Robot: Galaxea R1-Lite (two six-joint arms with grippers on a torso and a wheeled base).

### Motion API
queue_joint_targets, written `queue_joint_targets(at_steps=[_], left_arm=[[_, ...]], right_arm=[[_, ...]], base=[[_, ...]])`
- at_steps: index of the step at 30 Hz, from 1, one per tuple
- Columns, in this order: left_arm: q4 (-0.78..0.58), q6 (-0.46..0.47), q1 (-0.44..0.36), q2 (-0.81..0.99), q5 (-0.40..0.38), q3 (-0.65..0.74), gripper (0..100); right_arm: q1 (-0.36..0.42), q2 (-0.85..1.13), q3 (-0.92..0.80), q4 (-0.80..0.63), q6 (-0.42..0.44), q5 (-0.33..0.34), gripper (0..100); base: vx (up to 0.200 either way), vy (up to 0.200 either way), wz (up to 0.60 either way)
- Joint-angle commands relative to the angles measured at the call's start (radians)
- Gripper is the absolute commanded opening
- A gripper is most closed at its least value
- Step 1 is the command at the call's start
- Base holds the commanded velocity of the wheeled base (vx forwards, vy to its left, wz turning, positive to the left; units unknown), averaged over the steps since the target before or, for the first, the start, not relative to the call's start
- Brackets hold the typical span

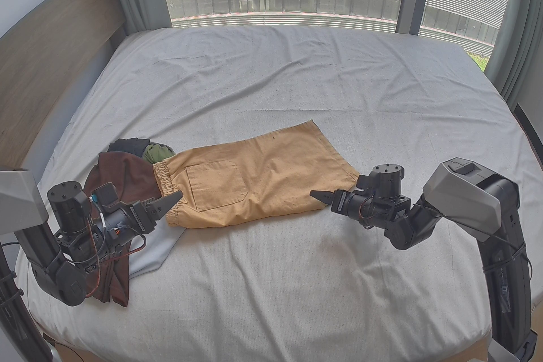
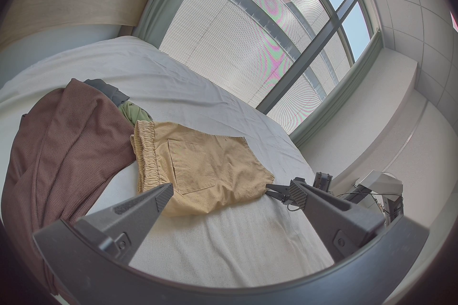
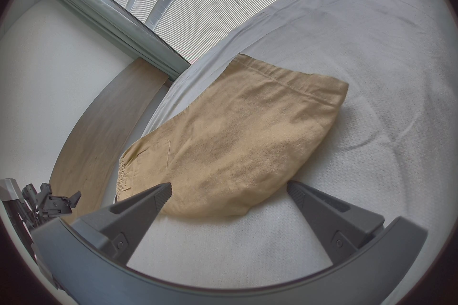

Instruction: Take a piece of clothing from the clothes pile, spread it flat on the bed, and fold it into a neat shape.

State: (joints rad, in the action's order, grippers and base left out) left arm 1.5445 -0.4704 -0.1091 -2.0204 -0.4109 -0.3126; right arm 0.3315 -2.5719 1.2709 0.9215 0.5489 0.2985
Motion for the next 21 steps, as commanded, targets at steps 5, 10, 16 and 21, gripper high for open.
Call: queue_joint_targets(at_steps=[5,10,16,21], left_arm=[[0.000,-0.001,0.002,-0.001,0.000,0.000,100],[0.000,-0.002,0.002,-0.003,0.000,0.000,100],[0.000,-0.002,0.003,-0.003,0.000,0.003,100],[0.000,-0.004,0.003,-0.004,0.000,0.000,100]], right_arm=[[0.027,-0.088,0.074,-0.006,0.009,-0.030,100],[0.052,-0.123,0.131,-0.004,0.052,-0.032,100],[0.063,-0.162,0.239,-0.010,0.065,-0.064,100],[0.075,-0.179,0.324,-0.012,0.111,-0.094,100]], base=[[0.000,0.000,0.00],[0.000,0.000,0.00],[0.000,0.000,0.00],[0.000,0.000,0.00]])
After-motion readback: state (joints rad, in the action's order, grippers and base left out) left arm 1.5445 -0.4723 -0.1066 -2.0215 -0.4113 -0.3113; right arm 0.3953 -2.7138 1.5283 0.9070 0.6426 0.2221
